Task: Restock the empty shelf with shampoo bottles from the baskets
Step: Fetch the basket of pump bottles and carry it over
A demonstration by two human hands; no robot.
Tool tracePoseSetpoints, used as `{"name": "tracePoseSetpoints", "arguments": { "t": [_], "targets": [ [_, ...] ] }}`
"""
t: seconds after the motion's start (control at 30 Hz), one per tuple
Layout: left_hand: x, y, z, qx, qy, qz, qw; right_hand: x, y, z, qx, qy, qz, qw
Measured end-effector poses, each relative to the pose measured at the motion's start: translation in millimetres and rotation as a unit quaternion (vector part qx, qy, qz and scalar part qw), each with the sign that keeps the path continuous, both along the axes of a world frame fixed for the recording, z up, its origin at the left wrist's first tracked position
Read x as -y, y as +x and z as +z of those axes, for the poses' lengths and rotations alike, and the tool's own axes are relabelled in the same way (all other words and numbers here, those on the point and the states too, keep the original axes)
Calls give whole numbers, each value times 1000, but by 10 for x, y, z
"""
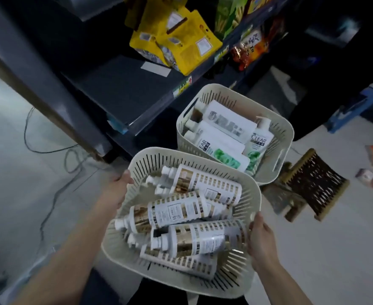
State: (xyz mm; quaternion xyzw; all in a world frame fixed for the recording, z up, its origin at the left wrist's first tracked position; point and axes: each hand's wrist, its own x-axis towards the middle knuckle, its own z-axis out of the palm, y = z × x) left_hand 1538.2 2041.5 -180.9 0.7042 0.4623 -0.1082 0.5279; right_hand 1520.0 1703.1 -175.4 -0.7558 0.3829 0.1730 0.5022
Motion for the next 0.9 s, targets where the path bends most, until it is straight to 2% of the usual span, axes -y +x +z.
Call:
{"name": "tracePoseSetpoints", "arguments": {
  "t": [0.13,0.33,0.53,0.8,0.9],
  "targets": [
    [-147,377,-35,-20,6,-61,998,-228,-7,10,-6,16,-58,998],
    [-298,722,-222,-7,-6,-97,995,-413,58,-23,-10,35,-106,994],
    [-273,923,-333,-36,5,-126,991,-504,29,-136,-32,53,-141,988],
    [-262,987,-407,-43,28,-154,987,-394,84,-268,-75,26,-110,991],
    [-244,957,-383,-42,63,-167,983,-358,125,-248,-83,-36,-71,993]
  ]
}}
